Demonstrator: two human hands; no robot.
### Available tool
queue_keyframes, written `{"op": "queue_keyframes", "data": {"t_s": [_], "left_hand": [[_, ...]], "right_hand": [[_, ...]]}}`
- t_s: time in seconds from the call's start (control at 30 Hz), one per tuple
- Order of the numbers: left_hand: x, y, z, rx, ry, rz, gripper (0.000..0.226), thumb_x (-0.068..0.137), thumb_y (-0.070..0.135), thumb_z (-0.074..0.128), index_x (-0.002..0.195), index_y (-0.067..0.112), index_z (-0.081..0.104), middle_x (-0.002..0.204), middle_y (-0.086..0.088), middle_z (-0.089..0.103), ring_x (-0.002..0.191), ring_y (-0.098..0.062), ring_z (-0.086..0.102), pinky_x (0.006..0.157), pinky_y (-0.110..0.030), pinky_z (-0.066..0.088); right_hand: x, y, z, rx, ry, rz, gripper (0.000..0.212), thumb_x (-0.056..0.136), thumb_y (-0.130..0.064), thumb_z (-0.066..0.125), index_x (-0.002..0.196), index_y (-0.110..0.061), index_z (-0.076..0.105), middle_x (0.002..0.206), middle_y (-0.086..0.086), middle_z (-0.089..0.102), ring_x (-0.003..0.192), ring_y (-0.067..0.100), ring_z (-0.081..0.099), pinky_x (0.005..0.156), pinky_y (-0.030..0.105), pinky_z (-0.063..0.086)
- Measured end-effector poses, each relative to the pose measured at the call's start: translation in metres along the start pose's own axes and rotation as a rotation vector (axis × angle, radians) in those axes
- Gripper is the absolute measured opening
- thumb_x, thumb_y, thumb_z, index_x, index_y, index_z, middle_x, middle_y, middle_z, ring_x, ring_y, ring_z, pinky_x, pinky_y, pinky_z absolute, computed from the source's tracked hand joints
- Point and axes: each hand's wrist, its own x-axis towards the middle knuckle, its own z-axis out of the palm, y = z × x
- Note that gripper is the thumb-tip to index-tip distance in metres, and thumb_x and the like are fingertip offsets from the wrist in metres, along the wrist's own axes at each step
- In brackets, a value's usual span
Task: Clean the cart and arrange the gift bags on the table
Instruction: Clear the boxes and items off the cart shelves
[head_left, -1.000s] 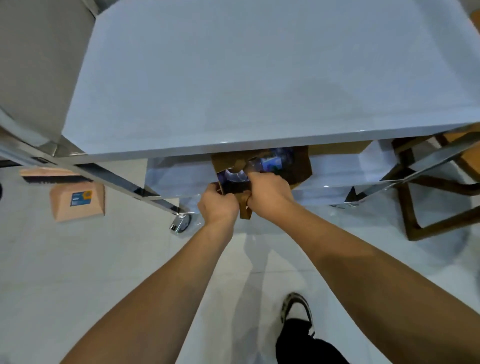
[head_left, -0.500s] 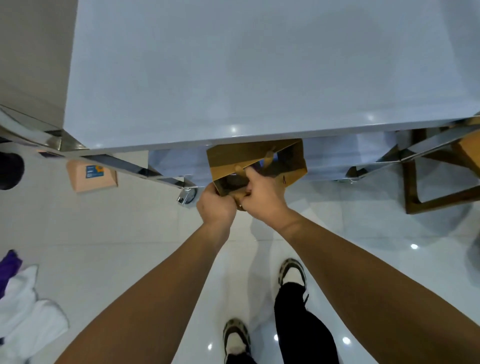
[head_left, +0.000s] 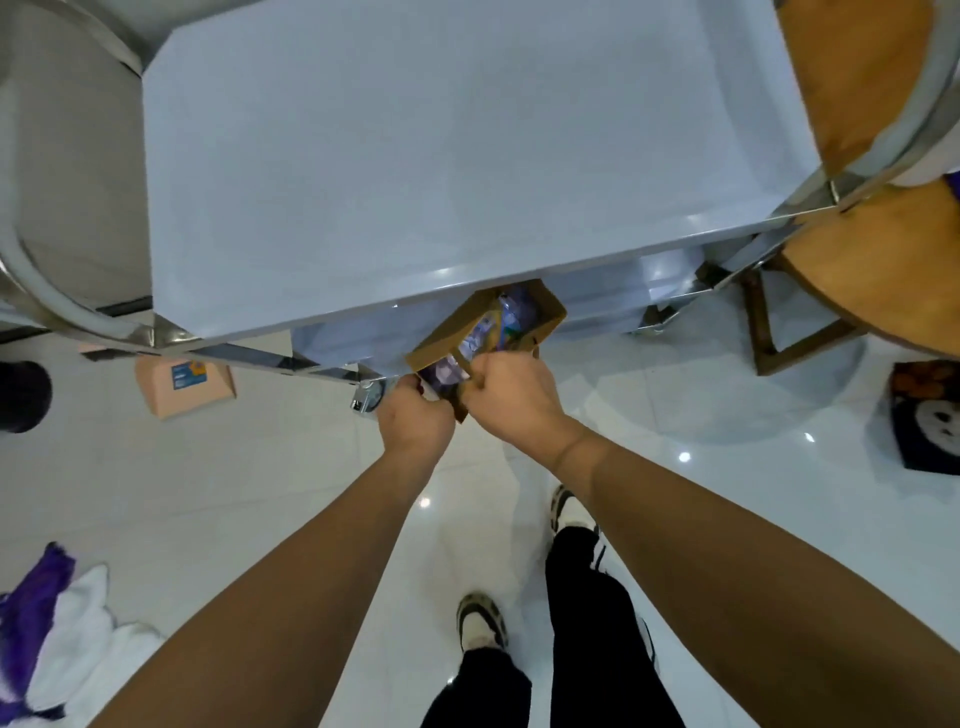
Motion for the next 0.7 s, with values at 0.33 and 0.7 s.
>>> {"op": "queue_keyframes", "data": {"t_s": [0.33,0.7], "left_hand": [[-0.067,-0.012,-0.035,0.275,-0.270,0.321,0.032,0.097,0.042,0.054,0.106,0.014,0.066,0.101,-0.008,0.071,0.096,-0.032,0.065,0.077,-0.035,0.052],[-0.225,0.071,-0.048,0.596,-0.408,0.995,0.022,0.095,0.040,0.062,0.094,0.019,0.064,0.092,-0.004,0.065,0.086,-0.022,0.059,0.071,-0.033,0.045]], "right_hand": [[-0.097,-0.026,-0.044,0.121,0.332,0.236,0.004,0.083,-0.012,0.067,0.079,-0.012,0.069,0.096,-0.002,0.052,0.090,0.015,0.050,0.069,0.022,0.039],[-0.330,-0.023,-0.124,0.326,0.783,0.527,0.045,0.090,-0.042,0.070,0.067,-0.005,0.061,0.059,0.006,0.050,0.061,0.022,0.055,0.057,0.038,0.047]]}}
